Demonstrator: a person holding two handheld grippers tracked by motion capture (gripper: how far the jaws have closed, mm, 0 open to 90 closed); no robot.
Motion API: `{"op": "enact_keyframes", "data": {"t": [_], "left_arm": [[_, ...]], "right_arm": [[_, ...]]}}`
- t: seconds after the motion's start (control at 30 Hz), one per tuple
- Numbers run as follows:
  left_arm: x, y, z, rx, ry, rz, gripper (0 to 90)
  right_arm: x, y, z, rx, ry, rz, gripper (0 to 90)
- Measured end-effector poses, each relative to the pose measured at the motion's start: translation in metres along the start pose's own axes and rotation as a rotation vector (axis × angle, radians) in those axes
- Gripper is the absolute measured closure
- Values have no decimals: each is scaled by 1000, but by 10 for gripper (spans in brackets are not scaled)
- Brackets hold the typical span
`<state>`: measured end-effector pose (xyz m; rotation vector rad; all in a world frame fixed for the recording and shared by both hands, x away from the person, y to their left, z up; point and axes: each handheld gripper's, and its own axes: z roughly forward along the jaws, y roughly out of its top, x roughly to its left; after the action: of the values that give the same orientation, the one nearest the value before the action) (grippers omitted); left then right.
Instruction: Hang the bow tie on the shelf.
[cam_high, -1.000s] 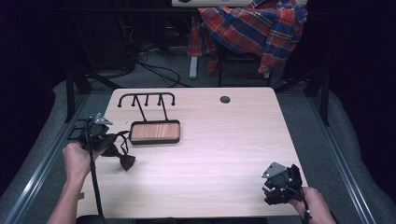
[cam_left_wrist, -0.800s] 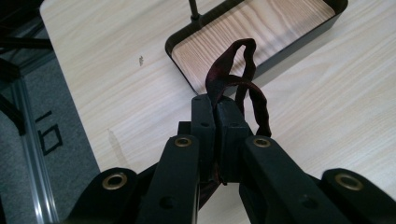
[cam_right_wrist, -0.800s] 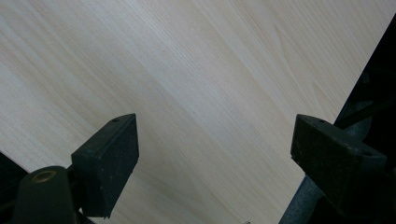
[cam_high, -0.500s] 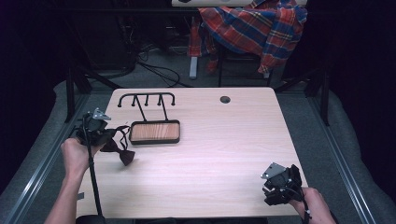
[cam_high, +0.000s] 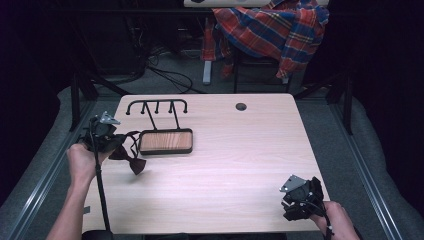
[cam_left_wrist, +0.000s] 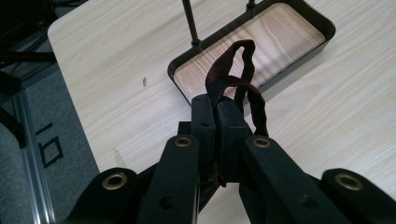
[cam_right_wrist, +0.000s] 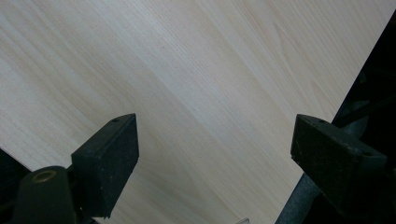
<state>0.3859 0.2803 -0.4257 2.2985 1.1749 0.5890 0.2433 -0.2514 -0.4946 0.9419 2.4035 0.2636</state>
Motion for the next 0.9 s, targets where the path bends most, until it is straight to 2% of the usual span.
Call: {"op": "enact_keyframes", "data": {"t": [0.23,0.9], "left_arm": [[2,4,-3,-5,4,3,876],[14,19,-6,-66,32,-19,876]], "right_arm": [[0,0,0,-1,-3,-1,149],[0,0,1,6,1,-1,149]]}}
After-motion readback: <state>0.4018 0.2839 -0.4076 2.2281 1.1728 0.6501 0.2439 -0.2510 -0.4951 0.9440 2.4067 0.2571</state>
